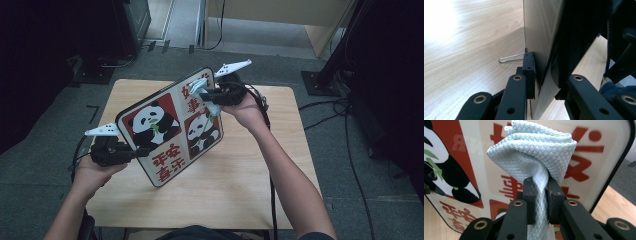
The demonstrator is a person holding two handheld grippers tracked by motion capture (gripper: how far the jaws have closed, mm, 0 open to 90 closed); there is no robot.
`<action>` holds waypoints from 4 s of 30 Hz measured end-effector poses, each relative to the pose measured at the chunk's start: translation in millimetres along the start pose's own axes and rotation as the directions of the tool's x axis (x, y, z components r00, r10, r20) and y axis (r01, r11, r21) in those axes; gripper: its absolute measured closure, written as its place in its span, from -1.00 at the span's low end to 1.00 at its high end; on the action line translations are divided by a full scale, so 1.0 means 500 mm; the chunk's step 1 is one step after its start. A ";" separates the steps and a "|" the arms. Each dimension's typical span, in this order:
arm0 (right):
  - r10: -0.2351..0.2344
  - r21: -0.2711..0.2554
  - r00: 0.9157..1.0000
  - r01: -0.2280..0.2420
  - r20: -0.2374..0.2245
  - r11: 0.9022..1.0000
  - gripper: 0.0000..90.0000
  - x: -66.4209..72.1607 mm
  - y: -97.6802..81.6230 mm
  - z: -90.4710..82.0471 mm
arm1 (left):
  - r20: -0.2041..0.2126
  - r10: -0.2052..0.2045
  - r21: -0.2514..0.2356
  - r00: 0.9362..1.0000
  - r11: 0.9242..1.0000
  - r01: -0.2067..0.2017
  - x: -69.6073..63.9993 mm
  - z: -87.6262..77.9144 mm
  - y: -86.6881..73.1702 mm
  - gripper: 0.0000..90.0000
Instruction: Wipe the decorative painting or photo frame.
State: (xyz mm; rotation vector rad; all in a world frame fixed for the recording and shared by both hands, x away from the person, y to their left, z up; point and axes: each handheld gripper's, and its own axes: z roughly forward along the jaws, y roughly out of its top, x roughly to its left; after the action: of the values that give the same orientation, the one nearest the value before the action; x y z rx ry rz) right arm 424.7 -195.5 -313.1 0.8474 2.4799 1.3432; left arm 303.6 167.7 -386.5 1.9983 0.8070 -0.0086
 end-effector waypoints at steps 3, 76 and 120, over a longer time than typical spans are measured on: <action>0.001 -0.005 1.000 -0.001 -0.005 1.000 0.78 -0.002 -0.008 0.003 | 0.000 0.001 0.001 1.000 1.000 -0.001 0.000 0.000 0.000 0.71; 0.132 0.087 0.990 -0.126 -0.058 0.988 0.78 -0.007 -0.247 0.096 | 0.014 0.007 -0.002 1.000 1.000 -0.007 -0.005 0.000 -0.005 0.68; 0.124 0.126 0.991 -0.117 -0.046 0.985 0.79 0.018 -0.257 0.078 | 0.015 -0.007 0.000 1.000 1.000 0.007 0.000 0.003 -0.004 0.68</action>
State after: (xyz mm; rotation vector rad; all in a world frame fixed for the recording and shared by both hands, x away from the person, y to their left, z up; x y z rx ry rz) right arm 383.5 -217.1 -439.2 1.0168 2.6141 1.2762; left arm 303.2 167.1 -388.9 1.9930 0.8047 -0.0274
